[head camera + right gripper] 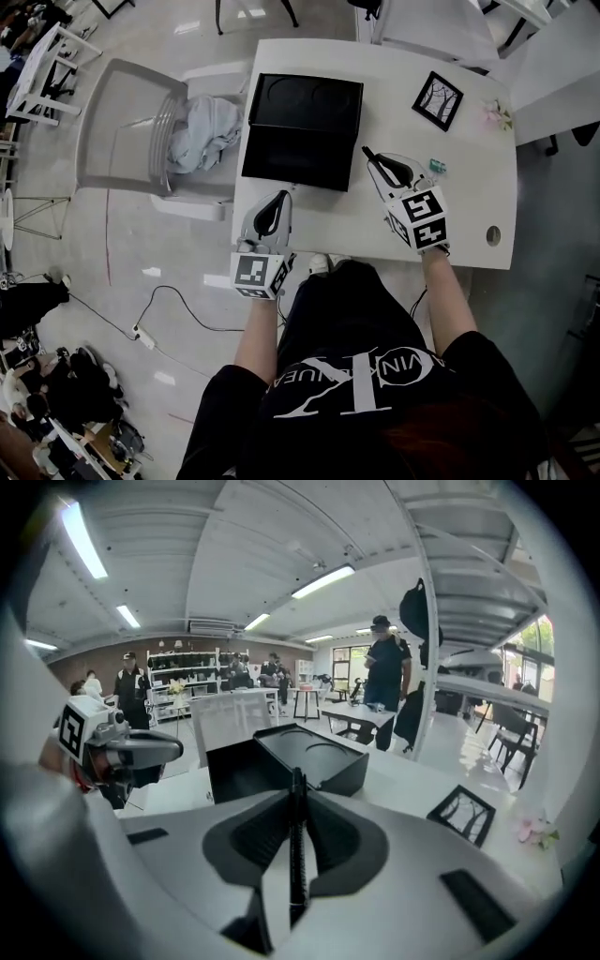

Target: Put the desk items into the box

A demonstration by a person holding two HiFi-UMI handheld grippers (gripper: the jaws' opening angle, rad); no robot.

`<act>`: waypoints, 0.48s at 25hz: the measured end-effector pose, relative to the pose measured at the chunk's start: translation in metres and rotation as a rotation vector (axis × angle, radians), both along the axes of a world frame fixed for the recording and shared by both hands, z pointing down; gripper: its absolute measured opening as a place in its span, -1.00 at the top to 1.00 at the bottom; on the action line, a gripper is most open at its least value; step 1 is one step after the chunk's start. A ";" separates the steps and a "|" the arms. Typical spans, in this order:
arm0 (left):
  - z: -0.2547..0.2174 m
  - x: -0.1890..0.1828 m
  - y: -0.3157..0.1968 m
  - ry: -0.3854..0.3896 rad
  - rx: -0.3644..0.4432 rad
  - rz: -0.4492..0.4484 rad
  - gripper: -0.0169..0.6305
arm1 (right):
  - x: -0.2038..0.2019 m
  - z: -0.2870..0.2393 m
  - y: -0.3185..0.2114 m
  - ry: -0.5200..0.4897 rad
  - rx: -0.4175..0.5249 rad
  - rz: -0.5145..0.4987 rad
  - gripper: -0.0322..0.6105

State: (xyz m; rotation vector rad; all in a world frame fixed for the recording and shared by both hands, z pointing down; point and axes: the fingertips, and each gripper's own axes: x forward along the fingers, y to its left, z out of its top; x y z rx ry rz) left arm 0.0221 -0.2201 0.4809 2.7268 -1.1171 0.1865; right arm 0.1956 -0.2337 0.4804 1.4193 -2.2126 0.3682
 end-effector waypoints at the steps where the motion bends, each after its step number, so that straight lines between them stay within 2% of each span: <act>1: -0.001 -0.003 0.000 0.000 0.001 -0.007 0.92 | -0.005 -0.002 -0.003 -0.001 0.005 -0.014 0.69; 12: -0.007 -0.041 -0.006 0.000 0.016 -0.115 0.92 | -0.070 -0.017 -0.034 -0.001 0.036 -0.180 0.69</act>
